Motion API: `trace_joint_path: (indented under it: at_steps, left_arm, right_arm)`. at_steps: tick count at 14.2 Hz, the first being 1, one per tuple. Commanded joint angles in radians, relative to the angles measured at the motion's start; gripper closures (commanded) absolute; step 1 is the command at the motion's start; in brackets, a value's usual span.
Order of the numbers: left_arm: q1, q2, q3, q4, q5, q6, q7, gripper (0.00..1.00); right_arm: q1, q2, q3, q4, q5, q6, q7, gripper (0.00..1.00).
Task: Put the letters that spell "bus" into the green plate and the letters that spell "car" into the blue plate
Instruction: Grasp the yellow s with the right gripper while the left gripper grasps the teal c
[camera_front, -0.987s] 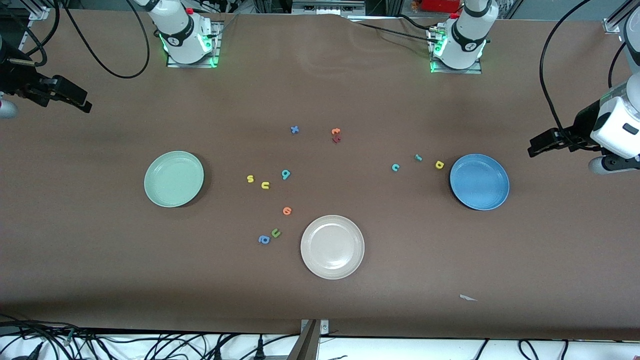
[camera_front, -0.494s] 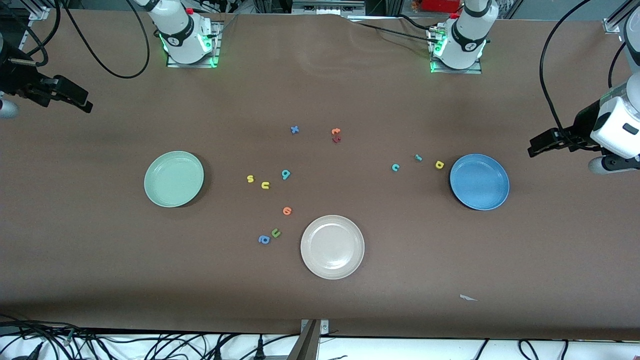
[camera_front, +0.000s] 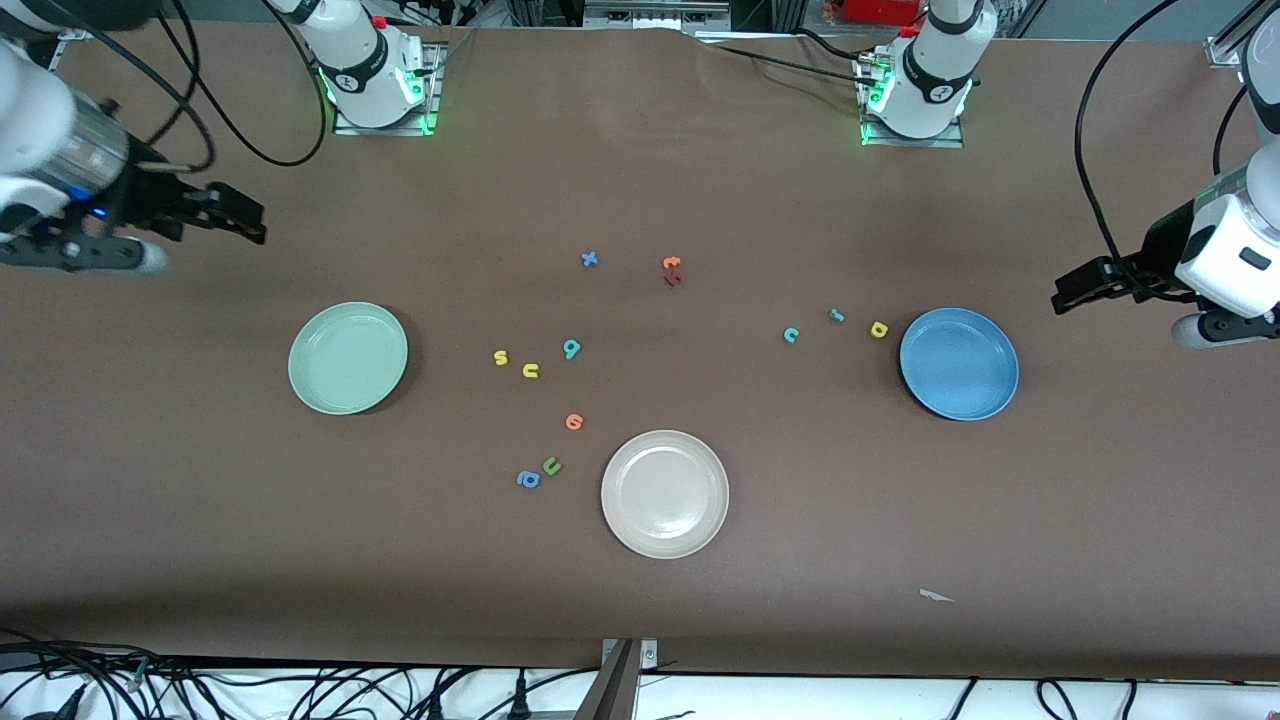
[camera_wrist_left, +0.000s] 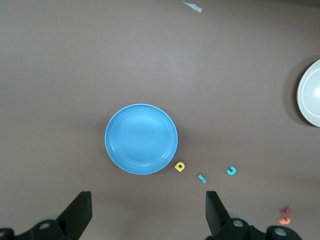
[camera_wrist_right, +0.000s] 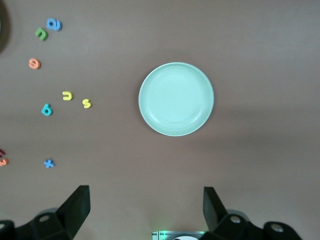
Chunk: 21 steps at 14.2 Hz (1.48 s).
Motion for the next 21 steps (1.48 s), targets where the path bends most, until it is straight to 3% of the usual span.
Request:
trace_joint_path:
  at_steps: [1,5,7,13,19,20,21]
  left_arm:
    - [-0.008,0.006,-0.040,-0.005,-0.028,-0.008,-0.166,0.00]
    - [-0.008,0.038,-0.106,-0.007,-0.028,0.003,-0.407,0.00]
    - [-0.007,0.067,-0.143,-0.010,-0.028,0.024,-0.535,0.00]
    - [-0.008,0.086,-0.229,-0.220,-0.028,0.320,-0.891,0.00]
    - [-0.039,0.230,-0.317,-0.298,-0.013,0.441,-1.115,0.00]
    - [-0.057,0.239,-0.315,-0.322,-0.013,0.491,-1.142,0.00]
    - [-0.066,0.244,-0.315,-0.359,-0.013,0.551,-1.166,0.00]
  right_arm:
    - [0.053,0.064,-0.003,0.015,0.021,0.037,0.015,0.00]
    - [0.123,0.168,-0.003,-0.002,0.029,0.171,0.070,0.00]
    - [0.187,0.191,-0.003,-0.074,0.021,0.293,0.151,0.00]
    - [0.247,0.266,-0.003,-0.332,0.021,0.719,0.179,0.00]
    - [0.290,0.414,-0.003,-0.361,0.009,0.898,0.182,0.00]
    - [0.308,0.435,-0.005,-0.361,0.009,0.933,0.182,0.02]
    - [0.322,0.443,-0.008,-0.361,0.006,0.952,0.181,0.13]
